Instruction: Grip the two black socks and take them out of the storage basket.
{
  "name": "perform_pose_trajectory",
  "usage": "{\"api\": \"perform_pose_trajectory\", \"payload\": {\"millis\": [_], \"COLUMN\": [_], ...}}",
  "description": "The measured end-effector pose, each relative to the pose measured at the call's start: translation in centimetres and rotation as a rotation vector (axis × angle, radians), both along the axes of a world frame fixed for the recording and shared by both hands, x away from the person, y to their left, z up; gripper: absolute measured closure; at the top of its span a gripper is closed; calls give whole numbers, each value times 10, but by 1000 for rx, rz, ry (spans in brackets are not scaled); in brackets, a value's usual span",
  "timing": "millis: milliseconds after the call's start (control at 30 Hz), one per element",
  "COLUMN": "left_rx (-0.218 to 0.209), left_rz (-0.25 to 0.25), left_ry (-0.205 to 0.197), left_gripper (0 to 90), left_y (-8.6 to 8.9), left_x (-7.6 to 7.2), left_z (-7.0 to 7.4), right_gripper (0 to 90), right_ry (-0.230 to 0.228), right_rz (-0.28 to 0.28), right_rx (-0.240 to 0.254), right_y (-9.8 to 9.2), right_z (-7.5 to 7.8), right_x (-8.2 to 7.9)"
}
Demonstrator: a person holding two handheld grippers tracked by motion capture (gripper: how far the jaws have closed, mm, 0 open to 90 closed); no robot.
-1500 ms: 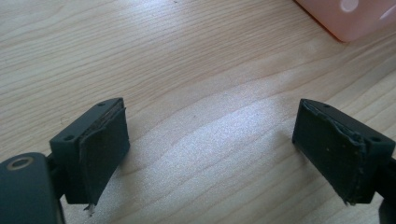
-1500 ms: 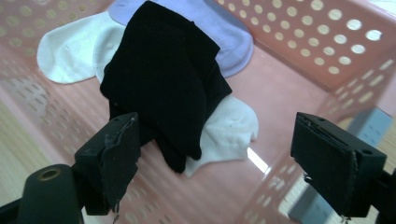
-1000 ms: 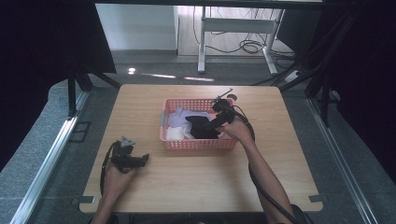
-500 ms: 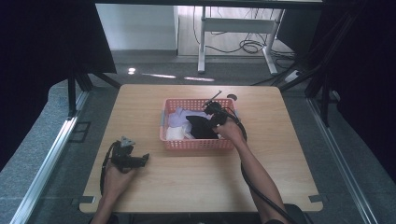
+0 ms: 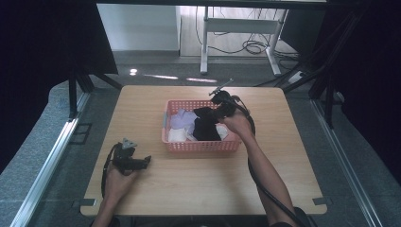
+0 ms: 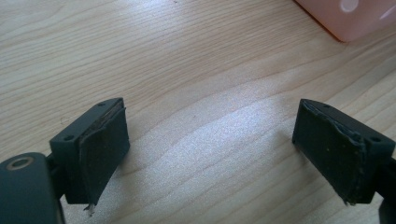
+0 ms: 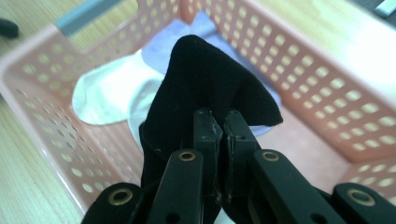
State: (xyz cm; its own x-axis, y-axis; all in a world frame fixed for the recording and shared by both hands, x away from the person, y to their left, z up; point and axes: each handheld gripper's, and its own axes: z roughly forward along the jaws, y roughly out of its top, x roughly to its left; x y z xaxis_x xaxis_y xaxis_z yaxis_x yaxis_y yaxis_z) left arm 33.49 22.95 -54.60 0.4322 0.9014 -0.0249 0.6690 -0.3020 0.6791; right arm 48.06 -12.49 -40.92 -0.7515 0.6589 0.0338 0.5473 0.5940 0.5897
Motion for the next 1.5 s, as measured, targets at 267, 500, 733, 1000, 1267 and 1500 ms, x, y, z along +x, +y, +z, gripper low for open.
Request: {"api": "perform_pose_trajectory", "payload": {"millis": [267, 500, 733, 1000, 1267, 1500], "left_rx": [-2, -4, -4, -4, -4, -5], "left_rz": [1, 4, 4, 3, 3, 4], "left_ry": [-3, -4, -4, -4, -2, -4], "left_gripper": [104, 104, 104, 104, 104, 104], "left_y": [0, 0, 0, 0, 0, 0], "left_x": [0, 0, 0, 0, 0, 0], "left_z": [0, 0, 0, 0, 0, 0], "right_gripper": [869, 869, 867, 866, 866, 866], "right_ry": [-57, -86, -109, -126, -138, -139], "right_rz": [-3, -12, -26, -65, -139, -206], "right_rx": [27, 33, 55, 60, 44, 30], "right_y": [-6, -10, -26, -51, -87, -118], "right_z": [37, 57, 77, 90, 102, 103], "right_x": [-2, -3, -6, -10, -14, -15]}}
